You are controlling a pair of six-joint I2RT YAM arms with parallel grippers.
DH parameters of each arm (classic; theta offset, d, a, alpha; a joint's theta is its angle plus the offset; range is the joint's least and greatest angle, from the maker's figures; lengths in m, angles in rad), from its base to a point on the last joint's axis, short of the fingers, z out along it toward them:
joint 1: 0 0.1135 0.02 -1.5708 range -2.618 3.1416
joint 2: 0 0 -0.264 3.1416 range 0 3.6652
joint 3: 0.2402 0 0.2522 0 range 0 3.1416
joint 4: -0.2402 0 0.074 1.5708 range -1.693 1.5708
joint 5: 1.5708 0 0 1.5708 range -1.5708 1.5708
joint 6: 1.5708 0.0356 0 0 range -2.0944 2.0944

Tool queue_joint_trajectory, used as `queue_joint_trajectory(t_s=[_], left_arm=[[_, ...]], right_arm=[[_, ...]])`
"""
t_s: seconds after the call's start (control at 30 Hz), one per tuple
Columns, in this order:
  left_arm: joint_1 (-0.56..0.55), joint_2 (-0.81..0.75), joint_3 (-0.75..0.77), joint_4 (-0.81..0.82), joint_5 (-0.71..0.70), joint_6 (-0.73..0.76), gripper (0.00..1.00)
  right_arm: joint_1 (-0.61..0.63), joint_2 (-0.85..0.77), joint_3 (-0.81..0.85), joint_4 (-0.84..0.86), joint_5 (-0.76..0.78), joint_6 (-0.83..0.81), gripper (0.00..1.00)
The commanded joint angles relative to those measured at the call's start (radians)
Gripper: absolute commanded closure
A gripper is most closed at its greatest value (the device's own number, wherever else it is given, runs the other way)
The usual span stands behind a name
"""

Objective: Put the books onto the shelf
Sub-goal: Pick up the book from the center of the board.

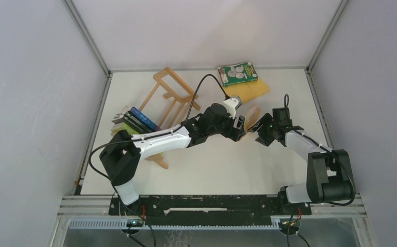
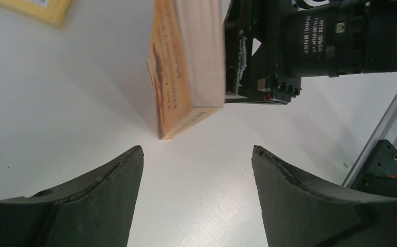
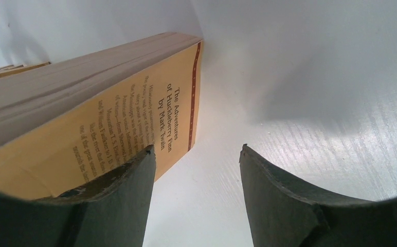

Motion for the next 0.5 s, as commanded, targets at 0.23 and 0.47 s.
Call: queue_joint_trajectory(t_s=[0.23,0.47], left_arm=[[-0.005,0.117,0.14,0.05,0.006,0.037,0.18],[0.009,0.193,0.226,0.041,-0.09,0.049,0.18]], right_arm=[[0.017,0.004,0.036,0.013,0.02,-0.006,0.32],[0.022,-0.015,0.042,-0.022,0.027,-0.021,0.32]])
